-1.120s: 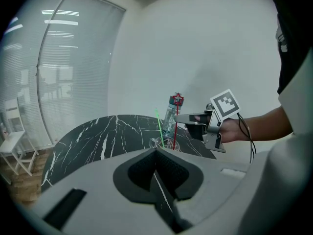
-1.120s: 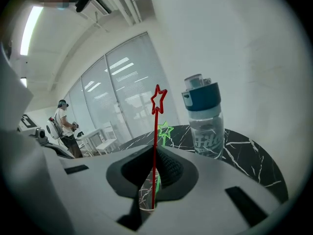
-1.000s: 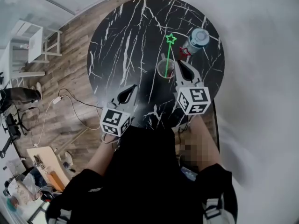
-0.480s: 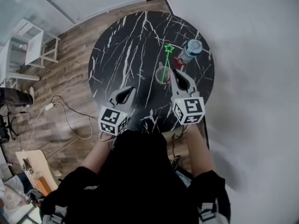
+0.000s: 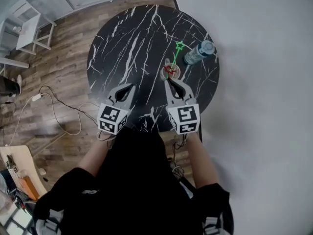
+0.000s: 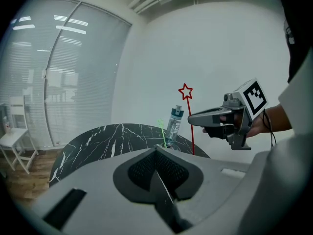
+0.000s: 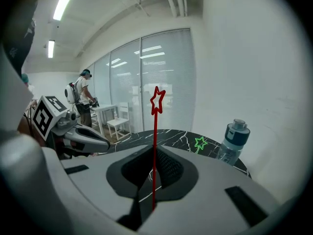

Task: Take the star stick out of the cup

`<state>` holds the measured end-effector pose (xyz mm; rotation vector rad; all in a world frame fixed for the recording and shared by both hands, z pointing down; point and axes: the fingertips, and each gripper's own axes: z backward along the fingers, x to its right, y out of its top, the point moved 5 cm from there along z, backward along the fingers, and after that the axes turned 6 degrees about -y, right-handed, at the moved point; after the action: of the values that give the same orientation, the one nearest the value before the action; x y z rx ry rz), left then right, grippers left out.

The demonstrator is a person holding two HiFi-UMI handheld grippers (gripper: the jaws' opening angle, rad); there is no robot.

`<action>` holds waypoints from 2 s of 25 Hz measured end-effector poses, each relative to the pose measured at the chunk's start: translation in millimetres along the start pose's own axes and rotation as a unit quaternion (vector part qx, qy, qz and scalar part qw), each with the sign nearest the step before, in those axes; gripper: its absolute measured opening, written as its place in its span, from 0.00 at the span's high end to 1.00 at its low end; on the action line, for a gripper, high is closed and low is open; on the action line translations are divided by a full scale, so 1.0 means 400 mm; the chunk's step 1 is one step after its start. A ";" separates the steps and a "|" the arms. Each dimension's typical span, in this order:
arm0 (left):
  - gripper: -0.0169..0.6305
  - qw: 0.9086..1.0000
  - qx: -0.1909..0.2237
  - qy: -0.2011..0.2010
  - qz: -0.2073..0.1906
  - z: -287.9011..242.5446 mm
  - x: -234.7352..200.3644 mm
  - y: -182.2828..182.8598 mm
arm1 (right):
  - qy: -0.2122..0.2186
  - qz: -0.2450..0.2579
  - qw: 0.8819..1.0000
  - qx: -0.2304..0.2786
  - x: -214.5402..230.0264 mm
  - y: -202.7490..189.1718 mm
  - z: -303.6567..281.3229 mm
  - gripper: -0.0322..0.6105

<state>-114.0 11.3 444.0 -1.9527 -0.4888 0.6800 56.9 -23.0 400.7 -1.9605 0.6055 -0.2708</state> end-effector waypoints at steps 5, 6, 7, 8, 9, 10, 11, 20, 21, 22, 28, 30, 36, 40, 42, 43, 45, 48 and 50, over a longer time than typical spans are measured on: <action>0.98 1.000 -0.007 0.005 0.023 0.018 -0.010 -0.065 | 0.017 0.000 0.999 -0.046 -0.054 -0.054 -0.019 0.94; 0.98 1.000 -0.008 0.006 0.027 0.021 -0.013 -0.077 | 0.020 -0.002 0.998 -0.054 -0.062 -0.068 -0.025 0.94; 0.98 0.999 -0.010 0.007 0.031 0.024 -0.016 -0.090 | 0.022 -0.006 0.998 -0.063 -0.070 -0.084 -0.032 0.94; 0.98 0.999 -0.013 0.008 0.035 0.027 -0.019 -0.104 | 0.024 -0.010 0.997 -0.071 -0.078 -0.101 -0.039 0.94; 0.98 0.999 -0.016 0.009 0.039 0.032 -0.023 -0.121 | 0.027 -0.014 0.996 -0.080 -0.087 -0.118 -0.046 0.94; 0.98 0.999 -0.021 0.011 0.044 0.037 -0.027 -0.139 | 0.030 -0.019 0.996 -0.088 -0.096 -0.135 -0.052 0.94; 0.98 0.998 -0.026 0.015 0.048 0.042 -0.030 -0.158 | 0.033 -0.022 0.995 -0.096 -0.104 -0.152 -0.057 0.94; 0.98 0.995 -0.050 0.032 0.079 0.037 -0.056 -0.255 | 0.063 -0.010 0.985 -0.160 -0.140 -0.266 -0.124 0.94; 0.98 0.995 -0.054 0.032 0.080 0.035 -0.057 -0.264 | 0.066 -0.014 0.984 -0.167 -0.141 -0.280 -0.132 0.94; 0.98 0.995 -0.058 0.032 0.081 0.034 -0.059 -0.273 | 0.068 -0.018 0.982 -0.174 -0.142 -0.293 -0.141 0.94; 0.98 0.993 -0.076 0.036 0.088 0.014 -0.074 -0.314 | 0.078 -0.020 0.977 -0.199 -0.155 -0.350 -0.182 0.94; 0.98 0.992 -0.081 0.037 0.092 0.010 -0.078 -0.325 | 0.080 -0.021 0.975 -0.206 -0.159 -0.368 -0.192 0.94; 0.98 0.990 -0.093 0.044 0.099 0.002 -0.091 -0.350 | 0.084 -0.025 0.970 -0.225 -0.170 -0.416 -0.227 0.94; 0.98 0.989 -0.101 0.045 0.102 0.000 -0.093 -0.362 | 0.086 -0.024 0.968 -0.236 -0.173 -0.440 -0.245 0.94; 0.98 0.988 -0.105 0.045 0.104 -0.001 -0.092 -0.367 | 0.087 -0.025 0.966 -0.240 -0.173 -0.450 -0.250 0.94; 0.98 0.988 -0.106 0.046 0.105 -0.001 -0.091 -0.369 | 0.088 -0.025 0.966 -0.242 -0.174 -0.454 -0.252 0.94; 0.98 0.987 -0.109 0.046 0.106 -0.002 -0.092 -0.373 | 0.089 -0.026 0.965 -0.244 -0.175 -0.460 -0.256 0.94; 0.98 0.987 -0.110 0.046 0.106 -0.006 -0.093 -0.372 | 0.089 -0.028 0.965 -0.244 -0.175 -0.463 -0.259 0.94; 0.98 0.987 -0.110 0.045 0.105 -0.009 -0.094 -0.369 | 0.088 -0.030 0.965 -0.245 -0.175 -0.464 -0.259 0.94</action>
<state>-148.1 52.2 586.7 -2.2560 -0.3151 0.6886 6.6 -1.5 617.5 -2.4523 0.7853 -0.3618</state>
